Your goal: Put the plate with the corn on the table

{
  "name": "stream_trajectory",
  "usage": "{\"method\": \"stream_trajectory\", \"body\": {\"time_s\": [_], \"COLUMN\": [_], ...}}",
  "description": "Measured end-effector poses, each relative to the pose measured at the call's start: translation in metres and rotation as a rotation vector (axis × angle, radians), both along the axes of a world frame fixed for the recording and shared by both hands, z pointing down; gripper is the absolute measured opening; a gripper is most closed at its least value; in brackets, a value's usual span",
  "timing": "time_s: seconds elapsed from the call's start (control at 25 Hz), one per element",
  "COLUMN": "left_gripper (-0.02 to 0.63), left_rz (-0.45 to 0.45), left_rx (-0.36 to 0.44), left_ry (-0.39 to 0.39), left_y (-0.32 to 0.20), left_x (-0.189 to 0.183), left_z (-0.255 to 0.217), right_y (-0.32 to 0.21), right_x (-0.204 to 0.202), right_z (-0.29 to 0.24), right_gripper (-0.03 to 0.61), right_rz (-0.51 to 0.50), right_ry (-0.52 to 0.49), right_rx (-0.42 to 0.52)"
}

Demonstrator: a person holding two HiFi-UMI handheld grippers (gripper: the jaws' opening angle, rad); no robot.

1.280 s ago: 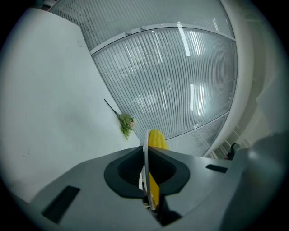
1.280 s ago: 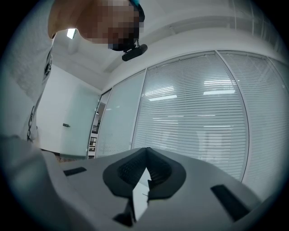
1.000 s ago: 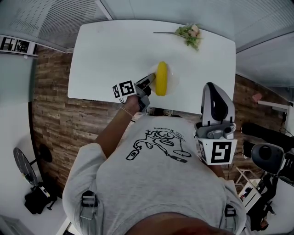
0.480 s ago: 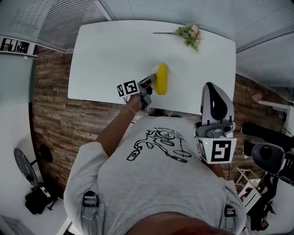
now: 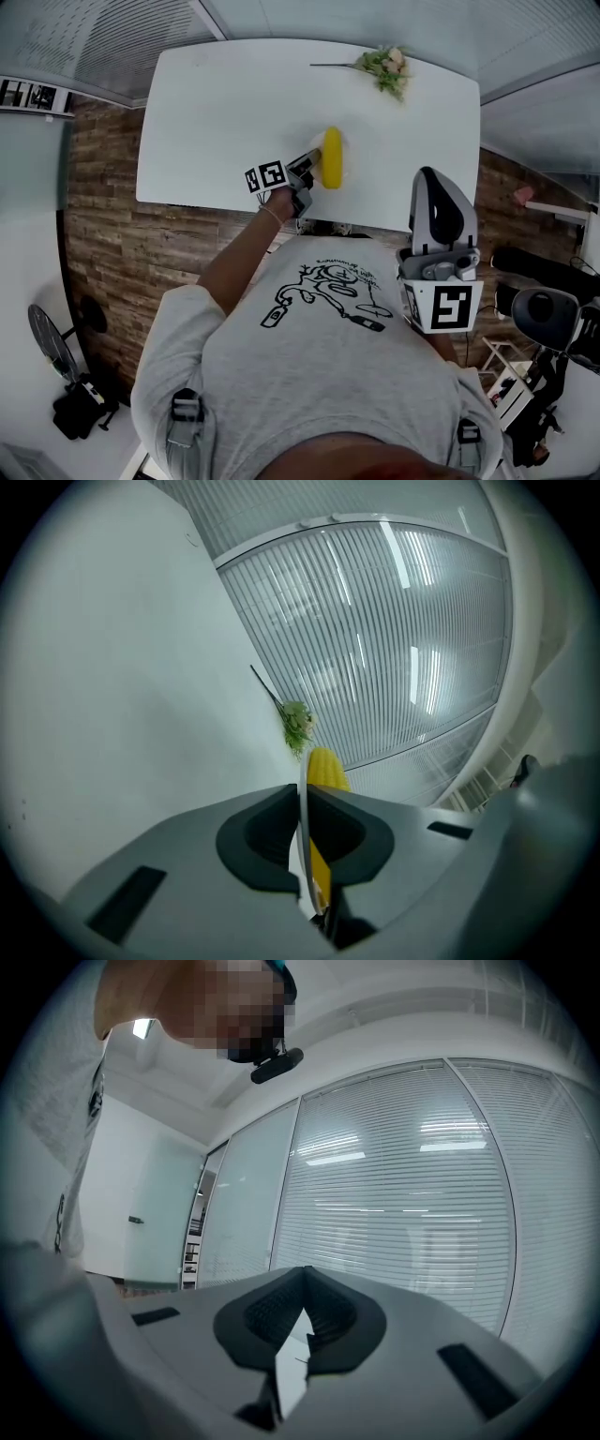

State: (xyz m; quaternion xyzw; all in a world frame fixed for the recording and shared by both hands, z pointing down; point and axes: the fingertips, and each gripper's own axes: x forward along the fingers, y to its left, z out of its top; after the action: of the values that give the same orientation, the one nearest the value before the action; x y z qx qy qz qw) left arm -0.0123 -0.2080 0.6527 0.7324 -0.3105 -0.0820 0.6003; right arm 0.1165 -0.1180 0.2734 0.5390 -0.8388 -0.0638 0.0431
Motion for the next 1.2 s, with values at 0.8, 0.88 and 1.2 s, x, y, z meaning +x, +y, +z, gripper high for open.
{"method": "stream_trajectory", "body": {"time_s": [0.8, 0.88, 1.2], "left_gripper": [0.032, 0.032, 0.032], "left_rz": [-0.019, -0.015, -0.009], "left_rx": [-0.076, -0.08, -0.098], "left_ry": [-0.019, -0.032, -0.059], "left_y": [0.002, 0.002, 0.003], "left_x": [0.014, 0.015, 0.023], "left_z": [0.061, 0.065, 0.076], "right_y": [-0.002, -0.002, -0.003], "right_x": [0.005, 0.005, 0.01], "right_z": [0.004, 0.003, 0.005], "right_gripper": [0.006, 0.006, 0.006], "right_rz": [0.037, 0.039, 0.046], "right_ry": [0.011, 0.012, 0.025], "right_rx": [-0.019, -0.019, -0.028]}}
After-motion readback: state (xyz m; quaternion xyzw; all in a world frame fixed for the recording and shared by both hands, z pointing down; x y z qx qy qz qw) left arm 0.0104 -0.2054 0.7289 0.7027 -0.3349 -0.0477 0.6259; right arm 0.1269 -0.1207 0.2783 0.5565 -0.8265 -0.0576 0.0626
